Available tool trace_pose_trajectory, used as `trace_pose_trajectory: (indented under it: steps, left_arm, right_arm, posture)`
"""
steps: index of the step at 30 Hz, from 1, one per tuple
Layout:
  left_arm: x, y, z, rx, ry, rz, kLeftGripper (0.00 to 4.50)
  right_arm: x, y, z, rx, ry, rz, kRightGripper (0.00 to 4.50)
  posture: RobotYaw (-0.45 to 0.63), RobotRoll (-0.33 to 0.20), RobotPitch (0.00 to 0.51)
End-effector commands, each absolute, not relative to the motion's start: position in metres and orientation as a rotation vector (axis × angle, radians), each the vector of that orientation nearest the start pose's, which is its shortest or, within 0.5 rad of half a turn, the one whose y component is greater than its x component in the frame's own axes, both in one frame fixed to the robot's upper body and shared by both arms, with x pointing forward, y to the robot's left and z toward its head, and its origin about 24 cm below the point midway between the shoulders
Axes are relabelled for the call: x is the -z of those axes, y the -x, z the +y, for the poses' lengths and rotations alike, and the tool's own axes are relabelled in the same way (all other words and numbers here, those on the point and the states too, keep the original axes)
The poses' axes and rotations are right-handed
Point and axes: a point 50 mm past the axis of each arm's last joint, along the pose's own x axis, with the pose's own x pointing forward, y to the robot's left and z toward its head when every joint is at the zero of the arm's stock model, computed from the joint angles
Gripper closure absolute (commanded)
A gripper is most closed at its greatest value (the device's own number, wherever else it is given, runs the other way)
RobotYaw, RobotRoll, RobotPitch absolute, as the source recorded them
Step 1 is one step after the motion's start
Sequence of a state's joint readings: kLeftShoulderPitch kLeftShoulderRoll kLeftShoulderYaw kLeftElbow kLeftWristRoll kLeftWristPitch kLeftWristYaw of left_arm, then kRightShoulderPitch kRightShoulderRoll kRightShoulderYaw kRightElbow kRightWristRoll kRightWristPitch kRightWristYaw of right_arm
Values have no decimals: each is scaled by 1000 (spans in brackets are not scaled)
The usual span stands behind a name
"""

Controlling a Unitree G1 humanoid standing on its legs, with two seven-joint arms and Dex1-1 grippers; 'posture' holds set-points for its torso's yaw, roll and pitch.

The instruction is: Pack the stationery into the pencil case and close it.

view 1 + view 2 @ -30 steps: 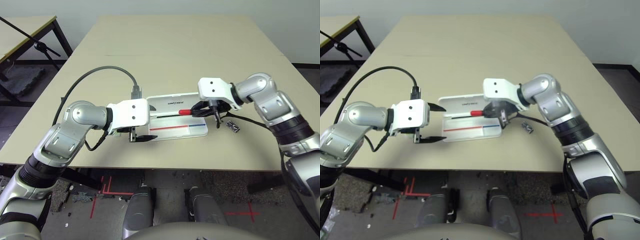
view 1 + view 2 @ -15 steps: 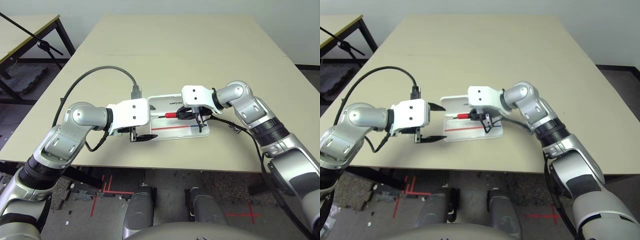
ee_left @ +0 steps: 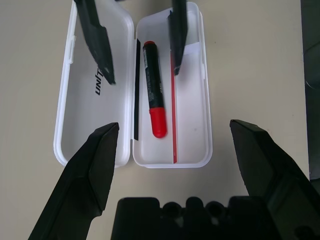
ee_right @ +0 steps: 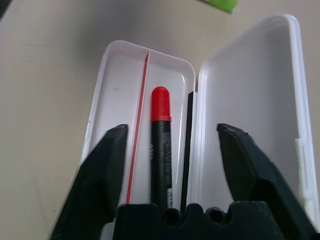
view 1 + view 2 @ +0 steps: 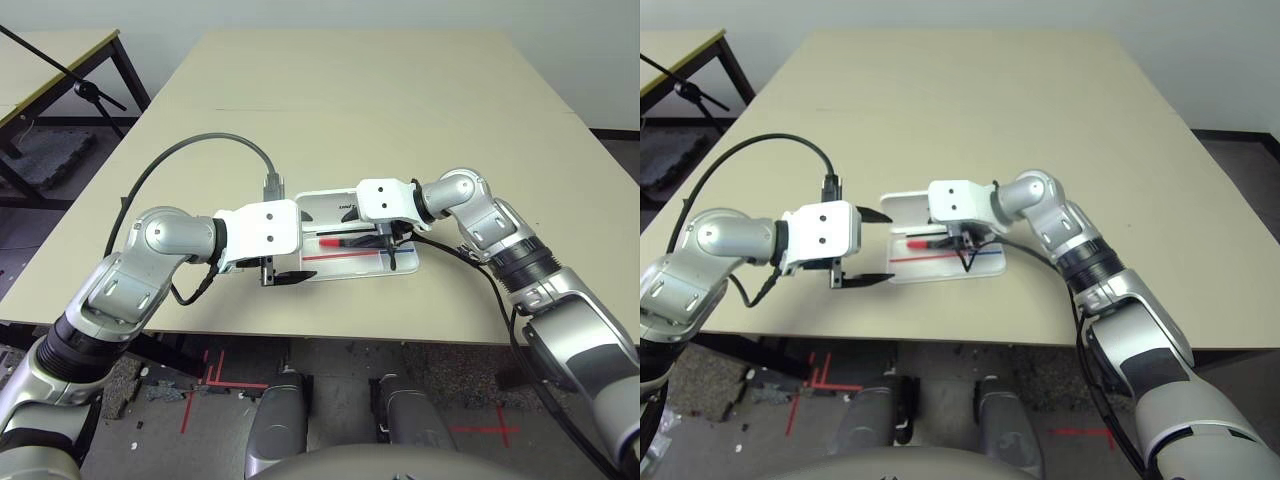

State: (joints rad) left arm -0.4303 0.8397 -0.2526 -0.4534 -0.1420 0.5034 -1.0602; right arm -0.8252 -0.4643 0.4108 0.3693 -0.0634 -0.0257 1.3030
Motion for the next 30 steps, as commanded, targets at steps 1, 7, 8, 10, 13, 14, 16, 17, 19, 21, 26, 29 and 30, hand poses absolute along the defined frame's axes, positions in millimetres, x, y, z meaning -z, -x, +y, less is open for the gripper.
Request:
trace_pose_trajectory:
  steps: [1, 7, 8, 10, 13, 14, 16, 17, 19, 21, 26, 29, 30]
  left_arm:
    - [-172, -250, 151, 1227, -842, 202, 0]
    - [-170, -250, 155, 1213, -838, 215, 0]
    - [-170, -250, 156, 1206, -837, 221, 0]
    - [-169, -250, 158, 1196, -835, 232, 0]
    - [-168, -249, 160, 1185, -829, 249, 0]
    - [-167, -249, 161, 1184, -828, 251, 0]
    - [-168, -250, 163, 1163, -824, 263, 0]
    - [-168, -250, 164, 1146, -818, 273, 0]
    - [-168, -251, 166, 1119, -808, 290, 0]
    - [-168, -252, 168, 1092, -797, 308, 0]
    - [-168, -260, 180, 934, -734, 367, 0]
    - [-166, -270, 192, 752, -658, 410, 0]
    - [-165, -271, 195, 711, -639, 428, 0]
  right_arm:
    - [-169, -328, -116, -1520, 847, 109, 21]
    - [-195, -311, -170, -1510, 653, 203, 21]
    - [-200, -308, -179, -1504, 621, 208, 21]
    - [-205, -304, -190, -1494, 580, 214, 21]
    - [-213, -298, -204, -1484, 529, 235, 21]
    - [-214, -296, -205, -1484, 521, 239, 21]
    - [-216, -291, -207, -1502, 497, 250, 21]
    - [-216, -288, -208, -1506, 493, 258, 21]
    - [-213, -286, -208, -1506, 494, 274, 21]
    - [-209, -284, -207, -1506, 494, 281, 21]
    - [-200, -282, -199, -1514, 485, 286, 21]
    - [-197, -282, -197, -1510, 486, 290, 21]
    - [-196, -282, -196, -1509, 487, 291, 21]
  posture:
    - [186, 0, 65]
    - [188, 0, 59]
    - [185, 0, 59]
    - [180, 0, 55]
    - [177, 0, 53]
    - [176, 0, 52]
    - [172, 0, 52]
    - [172, 0, 52]
    - [170, 0, 51]
    - [169, 0, 52]
    - [165, 0, 58]
    - [163, 0, 62]
    - [163, 0, 62]
